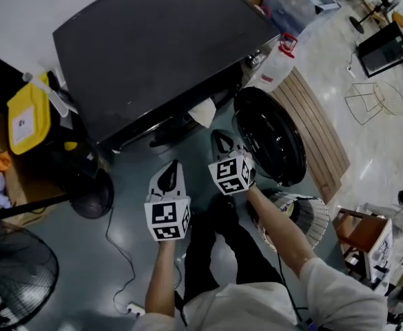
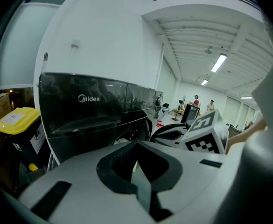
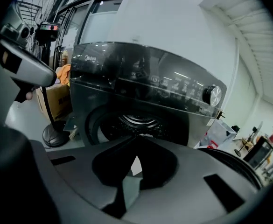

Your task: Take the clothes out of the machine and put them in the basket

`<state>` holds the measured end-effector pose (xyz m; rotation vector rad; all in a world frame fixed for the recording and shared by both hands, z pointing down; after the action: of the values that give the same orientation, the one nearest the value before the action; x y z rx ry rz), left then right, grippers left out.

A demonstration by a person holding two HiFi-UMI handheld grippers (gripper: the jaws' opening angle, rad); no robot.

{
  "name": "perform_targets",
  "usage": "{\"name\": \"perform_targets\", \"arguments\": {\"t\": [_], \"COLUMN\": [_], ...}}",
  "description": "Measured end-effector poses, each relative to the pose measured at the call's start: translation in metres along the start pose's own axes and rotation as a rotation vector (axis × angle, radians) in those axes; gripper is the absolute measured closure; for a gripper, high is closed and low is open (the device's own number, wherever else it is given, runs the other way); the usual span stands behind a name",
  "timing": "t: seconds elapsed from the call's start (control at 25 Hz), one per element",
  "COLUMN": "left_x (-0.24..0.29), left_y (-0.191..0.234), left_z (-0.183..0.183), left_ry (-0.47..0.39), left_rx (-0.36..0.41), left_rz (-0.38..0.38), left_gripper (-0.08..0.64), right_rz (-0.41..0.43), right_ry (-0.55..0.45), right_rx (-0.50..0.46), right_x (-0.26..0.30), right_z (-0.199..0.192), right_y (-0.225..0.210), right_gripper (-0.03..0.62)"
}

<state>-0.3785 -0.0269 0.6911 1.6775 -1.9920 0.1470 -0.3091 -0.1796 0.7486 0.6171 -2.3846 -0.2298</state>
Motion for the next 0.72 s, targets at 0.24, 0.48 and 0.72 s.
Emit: {"name": "perform_targets", "arguments": {"t": [0.24, 0.48, 0.72], "left_x": [0.066, 0.127, 0.18], "left_y": [0.007, 0.032, 0.061], "left_z": [-0.058, -0.112, -0.15], "left_ry": [-0.02, -0.029, -0.082], "left_rx": [0.007, 0.028, 0.048], "left_rz": [0.01, 0.021, 0.037], "left_gripper": [0.543, 0.543, 0.543], "right_rz": [0.02, 0.047, 0.099], "right_ry": [-0.041, -0.061, -0.099], "right_rx": [-0.089, -0.199, -0.307], "right_x": [0.081, 0.173, 0.272], "right_z": [-0.054, -0.094, -0.119], "right_y": [0.004, 0.016, 0.029], "right_gripper": [0.569, 0.553, 0.235]}}
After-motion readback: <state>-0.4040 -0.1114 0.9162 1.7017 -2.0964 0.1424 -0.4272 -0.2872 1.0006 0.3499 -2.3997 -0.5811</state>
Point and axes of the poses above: the fingertips, and each gripper's own axes: x forward along the fingers, y to its left, z out of its top, the point moved 5 cm from there along -x, backward along the fingers, and after that the axes turned 5 degrees about -z, right-handed, at the moved point
